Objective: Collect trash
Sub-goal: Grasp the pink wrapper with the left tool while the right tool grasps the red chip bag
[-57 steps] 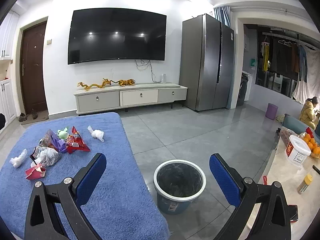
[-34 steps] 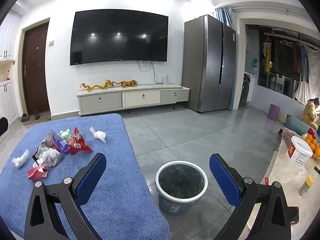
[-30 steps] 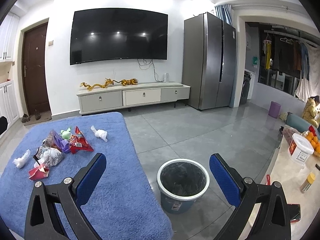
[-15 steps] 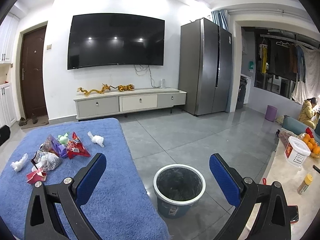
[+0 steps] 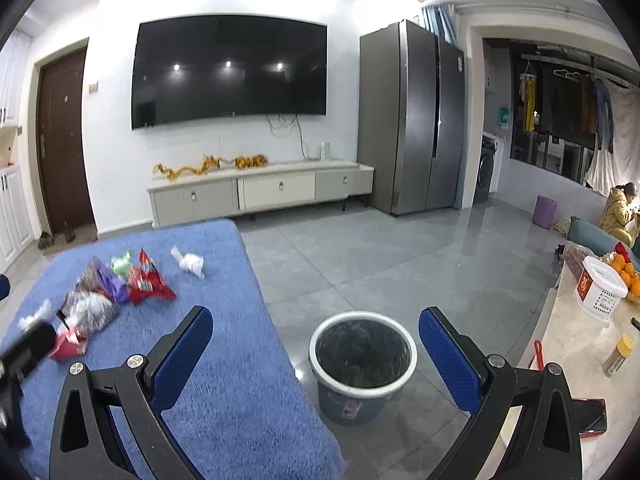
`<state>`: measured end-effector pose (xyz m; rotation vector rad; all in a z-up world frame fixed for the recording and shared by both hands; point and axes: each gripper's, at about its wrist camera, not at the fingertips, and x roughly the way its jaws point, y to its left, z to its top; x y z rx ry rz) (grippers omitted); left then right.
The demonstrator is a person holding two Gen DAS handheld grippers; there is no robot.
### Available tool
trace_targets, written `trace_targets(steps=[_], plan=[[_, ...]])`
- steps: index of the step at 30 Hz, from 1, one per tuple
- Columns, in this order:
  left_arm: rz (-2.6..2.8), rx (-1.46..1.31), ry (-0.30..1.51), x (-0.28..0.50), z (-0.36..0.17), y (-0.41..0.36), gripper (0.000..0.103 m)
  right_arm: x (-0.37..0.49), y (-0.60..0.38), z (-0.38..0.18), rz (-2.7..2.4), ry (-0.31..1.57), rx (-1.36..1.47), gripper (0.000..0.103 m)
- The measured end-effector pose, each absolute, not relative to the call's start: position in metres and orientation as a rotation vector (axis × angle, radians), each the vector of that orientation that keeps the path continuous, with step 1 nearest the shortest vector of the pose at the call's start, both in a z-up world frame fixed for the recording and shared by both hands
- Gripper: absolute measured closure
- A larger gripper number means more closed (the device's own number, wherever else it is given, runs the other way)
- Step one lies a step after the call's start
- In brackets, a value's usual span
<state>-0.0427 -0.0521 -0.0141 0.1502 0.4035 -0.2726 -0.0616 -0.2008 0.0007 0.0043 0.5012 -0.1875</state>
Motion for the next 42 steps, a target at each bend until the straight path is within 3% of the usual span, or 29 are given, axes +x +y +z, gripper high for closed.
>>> trace_targets(steps=[8,22,34,35,39,42], plan=[[-0.327,0.169,0.45,-0.03,-0.036,-0.039,0.0,-0.051,-0.197,-0.016,-0.198,0.58,-0.049,0.0],[-0.181,0.033,0.666,0.025,-0.086,0.114,0.0,0.019,-0.135,-0.045,0.067,0.712,-0.097,0.0],[-0.303,-0.023,0.835,0.074,-0.113,0.122,0.0,0.087,-0.106,-0.059,0.238,0.777,-0.073,0.0],[-0.306,-0.033,0.851,0.078,-0.116,0.123,0.002,0.093,-0.102,-0.058,0.254,0.777,-0.072,0.0],[-0.331,-0.067,0.924,0.086,-0.129,0.127,0.025,0.116,-0.081,-0.055,0.329,0.772,-0.084,0.0],[-0.356,-0.083,0.918,0.082,-0.127,0.131,0.032,0.136,-0.063,-0.058,0.377,0.775,-0.094,0.0]])
